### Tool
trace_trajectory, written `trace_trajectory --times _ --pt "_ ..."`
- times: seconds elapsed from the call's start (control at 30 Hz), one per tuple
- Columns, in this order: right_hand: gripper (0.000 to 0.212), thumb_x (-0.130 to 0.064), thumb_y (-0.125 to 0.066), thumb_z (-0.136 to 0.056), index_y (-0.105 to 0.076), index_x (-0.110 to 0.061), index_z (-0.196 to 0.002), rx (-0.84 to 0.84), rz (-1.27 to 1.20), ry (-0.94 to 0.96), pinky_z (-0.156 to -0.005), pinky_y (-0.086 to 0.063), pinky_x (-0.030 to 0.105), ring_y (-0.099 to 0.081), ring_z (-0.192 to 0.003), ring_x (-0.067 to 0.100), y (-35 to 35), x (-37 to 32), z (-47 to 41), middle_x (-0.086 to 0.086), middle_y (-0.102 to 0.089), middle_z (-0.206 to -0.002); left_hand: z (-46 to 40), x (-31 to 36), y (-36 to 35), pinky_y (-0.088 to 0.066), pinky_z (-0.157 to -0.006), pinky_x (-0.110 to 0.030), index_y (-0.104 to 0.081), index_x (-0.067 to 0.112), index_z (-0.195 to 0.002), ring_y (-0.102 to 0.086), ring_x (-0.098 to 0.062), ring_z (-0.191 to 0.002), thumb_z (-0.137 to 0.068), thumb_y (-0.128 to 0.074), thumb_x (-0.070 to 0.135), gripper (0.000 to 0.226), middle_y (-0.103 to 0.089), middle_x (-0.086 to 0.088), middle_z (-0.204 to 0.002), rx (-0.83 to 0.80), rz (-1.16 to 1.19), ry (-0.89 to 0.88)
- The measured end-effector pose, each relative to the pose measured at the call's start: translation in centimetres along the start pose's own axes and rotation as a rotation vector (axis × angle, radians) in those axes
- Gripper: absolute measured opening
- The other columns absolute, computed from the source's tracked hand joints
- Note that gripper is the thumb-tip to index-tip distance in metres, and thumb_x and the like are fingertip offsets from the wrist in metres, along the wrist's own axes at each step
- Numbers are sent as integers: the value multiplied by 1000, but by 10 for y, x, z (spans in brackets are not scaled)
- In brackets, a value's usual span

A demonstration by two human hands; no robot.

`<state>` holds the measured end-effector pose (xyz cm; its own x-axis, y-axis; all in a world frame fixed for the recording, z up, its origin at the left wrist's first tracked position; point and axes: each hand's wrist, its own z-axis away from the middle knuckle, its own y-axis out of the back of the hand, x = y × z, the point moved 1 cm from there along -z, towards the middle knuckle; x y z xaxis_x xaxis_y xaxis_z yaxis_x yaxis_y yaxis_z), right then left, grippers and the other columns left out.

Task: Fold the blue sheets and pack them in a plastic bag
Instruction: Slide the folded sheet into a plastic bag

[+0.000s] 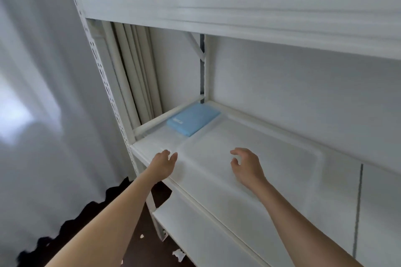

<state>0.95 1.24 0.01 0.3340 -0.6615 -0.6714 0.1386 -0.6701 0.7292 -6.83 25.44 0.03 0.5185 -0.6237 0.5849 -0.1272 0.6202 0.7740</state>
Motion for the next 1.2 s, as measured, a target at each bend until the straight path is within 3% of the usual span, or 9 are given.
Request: trace_trajectory --times 0.17,0.3,0.5,0.57,0.63,0.73,0.9,1.0,1.2 --pt "27 -13 -51 -93 -67 -14 -115 -106 -13 45 -102 -35 20 -51 -124 15 -6 -21 -64 3 -57 -131 -50 7 39 -38 -99 -31 -49 -4 -128 -48 -30 -122 -103 -30 35 51 -50 -17 -135 -21 -82 113" --pt "24 -13 -52 -92 -68 -15 -111 -114 10 47 -96 -36 16 -55 -118 14 -13 -26 -96 2 -61 -125 -78 6 46 -45 -95 -41 -51 -7 -124 -52 -37 -119 -101 -38 30 45 -53 -23 -130 -34 -47 139" --pt "26 -14 -49 -94 -69 -16 -110 -206 32 -11 -92 -37 13 -56 -116 13 -27 -30 -114 -1 -62 -124 -129 -28 40 -46 -80 -42 -45 3 -127 -50 -38 -110 -91 -57 20 42 -47 -17 -126 16 568 410" --pt "26 -14 -48 -94 -70 -15 -110 -213 35 -57 -91 -40 15 -58 -112 13 -32 -33 -116 1 -63 -122 -143 -34 42 -48 -76 -43 -42 7 -122 -52 -36 -91 -91 -57 14 35 -44 -16 -118 29 804 495" --pt "27 -17 -48 -95 -69 -16 -111 -259 48 -107 -87 -43 17 -59 -108 12 -39 -36 -116 0 -64 -120 -152 -39 44 -51 -63 -43 -38 11 -116 -50 -33 -75 -91 -56 9 31 -39 -17 -109 -5 966 569" --pt "26 -22 -48 -95 -70 -21 -109 -300 55 -146 -84 -44 16 -61 -104 9 -49 -42 -119 -3 -66 -116 -169 -43 49 -53 -41 -38 -38 10 -112 -52 -32 -77 -91 -55 5 28 -42 -16 -87 -73 1018 613" --pt "25 -20 -48 -95 -69 -21 -107 -287 34 -204 -86 -45 17 -62 -104 9 -67 -49 -118 -4 -66 -114 -191 -42 49 -48 -41 -25 -52 4 -95 -49 -21 -57 -91 -54 6 5 -48 -11 -69 -179 944 569" --pt "26 -20 -47 -95 -69 -22 -107 -309 46 -236 -83 -43 17 -61 -102 9 -74 -57 -116 -5 -65 -114 -194 -34 48 -46 -34 -19 -51 7 -76 -47 -18 -56 -92 -49 3 16 -47 -8 -66 -244 1035 520" --pt "26 -18 -48 -94 -69 -20 -110 -266 23 -288 -83 -42 16 -60 -102 10 -80 -70 -112 -3 -65 -116 -196 -5 64 -48 -38 -16 -55 9 -77 -54 -12 -39 -89 -56 0 14 -60 -5 -51 -298 1170 403"
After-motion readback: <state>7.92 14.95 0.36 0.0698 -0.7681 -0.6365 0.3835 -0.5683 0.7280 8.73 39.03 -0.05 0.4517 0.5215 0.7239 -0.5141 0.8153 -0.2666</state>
